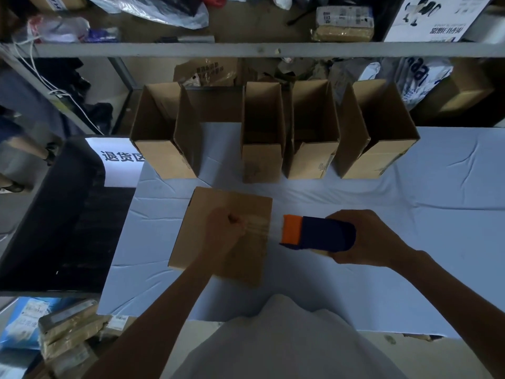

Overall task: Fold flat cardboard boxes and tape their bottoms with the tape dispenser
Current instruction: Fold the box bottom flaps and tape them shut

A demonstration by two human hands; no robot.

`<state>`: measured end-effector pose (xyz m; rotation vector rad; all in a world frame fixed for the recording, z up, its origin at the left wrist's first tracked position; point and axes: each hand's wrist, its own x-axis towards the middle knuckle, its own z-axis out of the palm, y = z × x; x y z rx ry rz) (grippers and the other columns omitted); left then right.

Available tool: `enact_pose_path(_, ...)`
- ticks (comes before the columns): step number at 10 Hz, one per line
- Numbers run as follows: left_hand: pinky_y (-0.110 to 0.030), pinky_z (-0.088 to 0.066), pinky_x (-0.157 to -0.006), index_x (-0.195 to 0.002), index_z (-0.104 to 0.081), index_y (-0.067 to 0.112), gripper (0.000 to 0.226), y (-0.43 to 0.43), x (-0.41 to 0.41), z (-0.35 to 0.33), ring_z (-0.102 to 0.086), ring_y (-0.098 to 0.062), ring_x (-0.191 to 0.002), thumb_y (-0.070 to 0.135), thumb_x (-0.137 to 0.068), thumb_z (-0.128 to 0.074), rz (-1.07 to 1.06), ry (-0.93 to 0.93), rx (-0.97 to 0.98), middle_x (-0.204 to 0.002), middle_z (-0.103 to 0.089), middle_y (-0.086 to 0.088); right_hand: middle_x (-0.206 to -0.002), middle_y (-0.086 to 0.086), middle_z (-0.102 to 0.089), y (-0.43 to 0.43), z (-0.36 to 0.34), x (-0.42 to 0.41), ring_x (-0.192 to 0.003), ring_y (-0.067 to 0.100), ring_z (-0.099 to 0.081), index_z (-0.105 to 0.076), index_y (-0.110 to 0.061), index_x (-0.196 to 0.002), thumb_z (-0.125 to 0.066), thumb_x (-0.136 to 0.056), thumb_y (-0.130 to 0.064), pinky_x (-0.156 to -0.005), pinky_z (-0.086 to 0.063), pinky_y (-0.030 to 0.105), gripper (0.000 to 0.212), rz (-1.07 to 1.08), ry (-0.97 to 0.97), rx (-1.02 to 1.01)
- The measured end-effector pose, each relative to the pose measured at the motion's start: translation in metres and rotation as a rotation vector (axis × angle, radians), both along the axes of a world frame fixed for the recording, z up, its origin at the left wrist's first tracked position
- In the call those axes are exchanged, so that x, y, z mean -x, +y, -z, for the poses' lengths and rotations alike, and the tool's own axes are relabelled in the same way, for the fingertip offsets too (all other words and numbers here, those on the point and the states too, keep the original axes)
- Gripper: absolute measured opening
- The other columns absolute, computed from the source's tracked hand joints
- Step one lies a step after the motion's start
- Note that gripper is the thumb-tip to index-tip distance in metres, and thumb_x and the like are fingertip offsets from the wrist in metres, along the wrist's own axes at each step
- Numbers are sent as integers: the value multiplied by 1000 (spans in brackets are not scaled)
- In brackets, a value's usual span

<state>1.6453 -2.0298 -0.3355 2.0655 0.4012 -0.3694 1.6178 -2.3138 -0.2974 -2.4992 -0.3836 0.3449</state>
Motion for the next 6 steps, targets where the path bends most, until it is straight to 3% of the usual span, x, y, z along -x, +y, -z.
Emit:
enact_pose_path(1,-40,-55,-68,-65,-62,18,17,2,6,3,-66,-27,-70,14,-81,-60,20,10,-33,-72,-68,-11,-87,-18,-67,-4,2,7,-79,1,-63,-65,-29,-102,-89,-52,-32,-68,-54,22,55,2,28,4)
enact_pose_path(2,-38,-51,-71,-64,-65,17,15,1,19,10,-63,-23,-69,17,-76,-56,62,-62,-43,-70,-66,-9,-89,-17,-68,-8,5,17,-81,2,-64,-64,-29,-103,-90,-52,-32,-67,-54,21,57,-3,67,3)
enact_pose_path(3,-31,-50,-73,-73,-67,7,17,-2,26,6,-60,-15,-68,13,-85,-57,65,-75,-125,-72,-65,-4,-89,-20,-67,-9,11,23,-81,2,-63,-63,-33,-104,-88,-52,-36,-67,-54,22,58,-14,72,44)
enact_pose_path(4,-22,-38,-63,-74,-63,9,21,-8,31,-4,-49,-12,-62,19,-92,-56,29,-82,-240,-69,-58,-8,-85,-22,-66,-6,17,24,-79,-1,-62,-62,-35,-101,-87,-52,-40,-65,-55,23,56,2,62,46)
enact_pose_path(5,-21,-33,-63,-77,-53,13,21,-6,35,-8,-44,-9,-61,26,-94,-54,-37,-50,-291,-64,-46,4,-84,-22,-66,-1,20,26,-78,0,-62,-63,-34,-100,-87,-51,-37,-64,-55,23,54,0,67,35)
enact_pose_path(6,-23,-35,-72,-84,-63,11,21,-4,37,-10,-48,-14,-70,28,-93,-55,-16,-86,-346,-73,-52,2,-85,-20,-66,2,22,26,-78,1,-62,-64,-33,-100,-86,-51,-34,-64,-53,22,54,-9,68,42)
